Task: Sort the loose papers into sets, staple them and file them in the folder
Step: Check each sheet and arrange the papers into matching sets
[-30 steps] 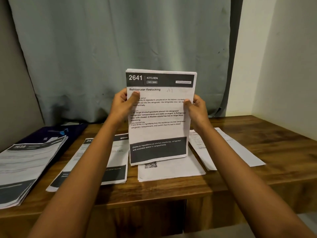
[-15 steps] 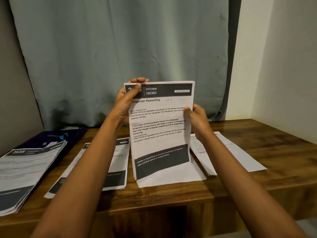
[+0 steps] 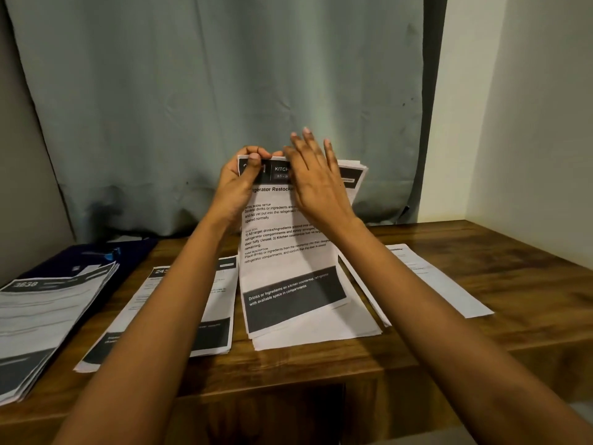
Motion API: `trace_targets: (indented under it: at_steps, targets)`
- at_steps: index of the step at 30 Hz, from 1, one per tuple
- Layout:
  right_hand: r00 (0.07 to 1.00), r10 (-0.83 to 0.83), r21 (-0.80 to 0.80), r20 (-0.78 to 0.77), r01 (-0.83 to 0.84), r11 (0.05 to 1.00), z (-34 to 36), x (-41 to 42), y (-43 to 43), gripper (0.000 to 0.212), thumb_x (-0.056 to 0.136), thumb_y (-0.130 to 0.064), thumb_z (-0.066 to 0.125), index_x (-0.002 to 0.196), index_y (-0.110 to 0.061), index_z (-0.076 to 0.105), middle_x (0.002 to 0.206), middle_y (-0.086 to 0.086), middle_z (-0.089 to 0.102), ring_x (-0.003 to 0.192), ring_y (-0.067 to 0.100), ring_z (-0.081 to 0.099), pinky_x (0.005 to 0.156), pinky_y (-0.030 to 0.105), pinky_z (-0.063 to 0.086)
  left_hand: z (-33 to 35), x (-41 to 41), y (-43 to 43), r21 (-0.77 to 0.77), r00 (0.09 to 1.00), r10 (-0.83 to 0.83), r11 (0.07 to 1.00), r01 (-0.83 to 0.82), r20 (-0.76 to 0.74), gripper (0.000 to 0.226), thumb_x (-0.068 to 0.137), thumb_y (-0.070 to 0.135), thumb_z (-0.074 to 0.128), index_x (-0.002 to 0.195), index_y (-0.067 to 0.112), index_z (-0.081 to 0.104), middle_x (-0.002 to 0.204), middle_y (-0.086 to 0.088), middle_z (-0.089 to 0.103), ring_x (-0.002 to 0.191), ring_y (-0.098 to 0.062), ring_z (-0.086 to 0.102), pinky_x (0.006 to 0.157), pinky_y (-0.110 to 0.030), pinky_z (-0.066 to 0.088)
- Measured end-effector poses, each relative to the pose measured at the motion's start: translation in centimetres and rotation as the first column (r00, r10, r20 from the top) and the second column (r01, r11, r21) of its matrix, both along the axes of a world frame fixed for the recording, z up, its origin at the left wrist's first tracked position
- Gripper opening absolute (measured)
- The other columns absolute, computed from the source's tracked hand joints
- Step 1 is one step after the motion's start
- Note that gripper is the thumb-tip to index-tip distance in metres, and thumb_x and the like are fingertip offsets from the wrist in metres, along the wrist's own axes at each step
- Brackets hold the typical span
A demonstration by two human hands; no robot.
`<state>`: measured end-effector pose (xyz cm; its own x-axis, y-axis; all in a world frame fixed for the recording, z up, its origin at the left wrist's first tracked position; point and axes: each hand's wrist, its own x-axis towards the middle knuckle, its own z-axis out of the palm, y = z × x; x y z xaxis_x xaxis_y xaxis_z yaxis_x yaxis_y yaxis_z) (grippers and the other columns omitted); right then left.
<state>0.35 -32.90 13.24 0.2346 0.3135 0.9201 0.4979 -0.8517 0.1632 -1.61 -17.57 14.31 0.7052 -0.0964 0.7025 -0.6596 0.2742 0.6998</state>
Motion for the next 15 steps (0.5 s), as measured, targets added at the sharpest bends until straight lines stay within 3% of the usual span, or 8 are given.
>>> trace_targets:
  at_steps: [3, 7, 9, 12, 15]
  targets:
    - [0.999, -0.035, 0.008, 0.003, 0.035, 0.999, 0.4, 0.5, -1.0, 0.025, 0.094, -0.012, 0.045, 0.116, -0.008, 0.056, 0.126, 0.013, 0.056, 0.135, 0.029, 0.038, 0.118, 0.048, 0.009, 0.0, 0.2, -0.1, -0.039, 0.999, -0.039, 0.998, 0.038, -0.025, 0.015, 0.099, 0.020, 0.043, 0.091, 0.014, 0.054, 0.107, -0.007, 0.071, 0.104, -0.023, 0.066, 0.081, -0.033, 0.057]
    - [0.997, -0.052, 0.168, -0.060, 0.062, 0.984, 1.1, 1.4, -4.5, 0.018, 0.094, -0.013, 0.040, 0.099, -0.011, 0.056, 0.100, 0.007, 0.060, 0.105, 0.025, 0.053, 0.115, 0.048, 0.015, 0.4, 0.3, 0.6, -0.086, 0.996, -0.076, 0.994, 0.071, -0.045, 0.019, 0.102, 0.018, 0.039, 0.089, 0.014, 0.052, 0.106, -0.007, 0.071, 0.106, -0.025, 0.066, 0.084, -0.038, 0.057]
    - [0.992, 0.032, 0.306, -0.123, 0.007, 0.952, 1.3, 1.9, -6.3, 0.020, 0.098, -0.018, 0.039, 0.095, -0.011, 0.058, 0.093, 0.004, 0.061, 0.097, 0.025, 0.056, 0.111, 0.049, 0.026, 0.6, 0.4, 1.0, -0.108, 0.995, -0.084, 0.991, 0.078, -0.054, 0.019, 0.102, 0.018, 0.038, 0.088, 0.014, 0.051, 0.104, -0.006, 0.072, 0.102, -0.023, 0.067, 0.079, -0.036, 0.058]
    - [0.916, 0.341, 0.585, -0.212, -0.160, 0.795, 1.5, 2.2, -7.9, 0.023, 0.100, -0.027, 0.044, 0.088, -0.014, 0.060, 0.085, 0.008, 0.064, 0.082, 0.022, 0.058, 0.085, 0.053, 0.048, 0.9, 0.6, 1.0, -0.148, 0.992, -0.089, 0.986, 0.076, -0.085, 0.019, 0.102, 0.019, 0.040, 0.087, 0.015, 0.051, 0.102, -0.006, 0.073, 0.101, -0.024, 0.067, 0.082, -0.038, 0.058]
    - [0.734, 0.635, 0.800, -0.240, -0.221, 0.558, 2.1, 1.4, -7.7, 0.024, 0.101, -0.027, 0.044, 0.091, -0.011, 0.058, 0.090, 0.021, 0.061, 0.080, 0.020, 0.056, 0.079, 0.047, 0.055, 1.6, 0.9, 0.5, -0.189, 0.989, -0.083, 0.980, 0.059, -0.121, 0.021, 0.102, 0.019, 0.041, 0.084, 0.016, 0.050, 0.097, -0.006, 0.074, 0.095, -0.022, 0.069, 0.083, -0.039, 0.057]
